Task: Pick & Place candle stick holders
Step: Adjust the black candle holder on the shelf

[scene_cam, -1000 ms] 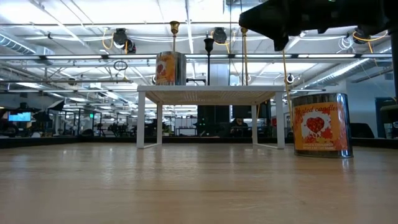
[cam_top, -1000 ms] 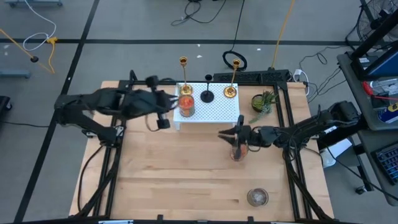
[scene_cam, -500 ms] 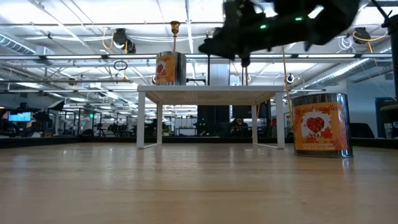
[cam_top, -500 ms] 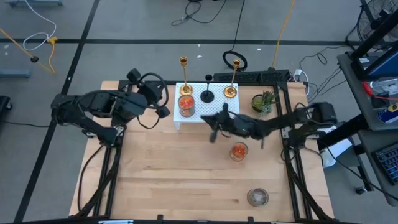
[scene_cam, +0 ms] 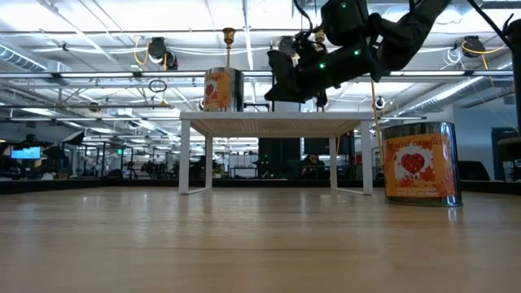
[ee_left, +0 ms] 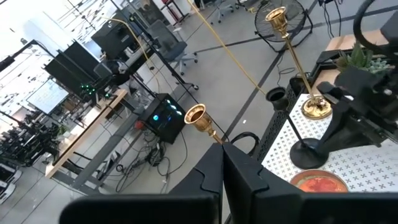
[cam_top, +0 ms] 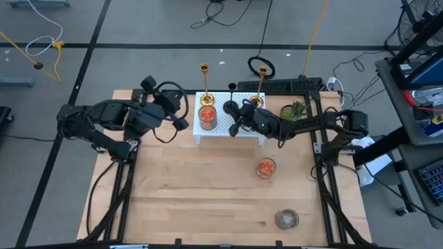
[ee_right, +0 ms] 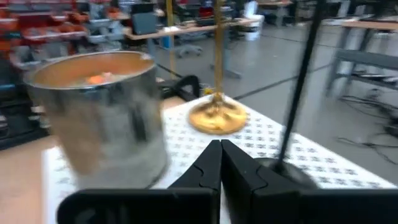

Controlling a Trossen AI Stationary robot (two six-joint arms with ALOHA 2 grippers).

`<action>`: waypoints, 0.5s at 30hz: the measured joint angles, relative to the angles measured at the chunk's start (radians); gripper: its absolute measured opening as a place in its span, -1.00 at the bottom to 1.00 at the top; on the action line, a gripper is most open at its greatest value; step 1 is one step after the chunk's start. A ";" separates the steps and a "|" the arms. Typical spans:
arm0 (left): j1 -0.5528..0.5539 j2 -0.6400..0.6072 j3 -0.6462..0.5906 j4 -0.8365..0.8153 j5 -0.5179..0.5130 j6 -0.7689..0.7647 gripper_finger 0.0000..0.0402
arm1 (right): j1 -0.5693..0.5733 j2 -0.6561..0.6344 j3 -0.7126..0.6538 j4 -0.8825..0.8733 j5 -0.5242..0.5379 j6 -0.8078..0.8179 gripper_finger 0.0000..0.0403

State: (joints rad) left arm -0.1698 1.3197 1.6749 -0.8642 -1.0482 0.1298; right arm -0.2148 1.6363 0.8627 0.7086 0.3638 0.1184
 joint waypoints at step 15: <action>0.000 0.000 0.000 0.000 0.000 -0.001 -0.97 | -0.072 0.012 -0.001 0.039 0.000 -0.010 -1.00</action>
State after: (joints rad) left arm -0.1699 1.3197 1.6749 -0.8639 -1.0480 0.1287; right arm -0.2865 1.6482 0.8619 0.7472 0.3634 0.1081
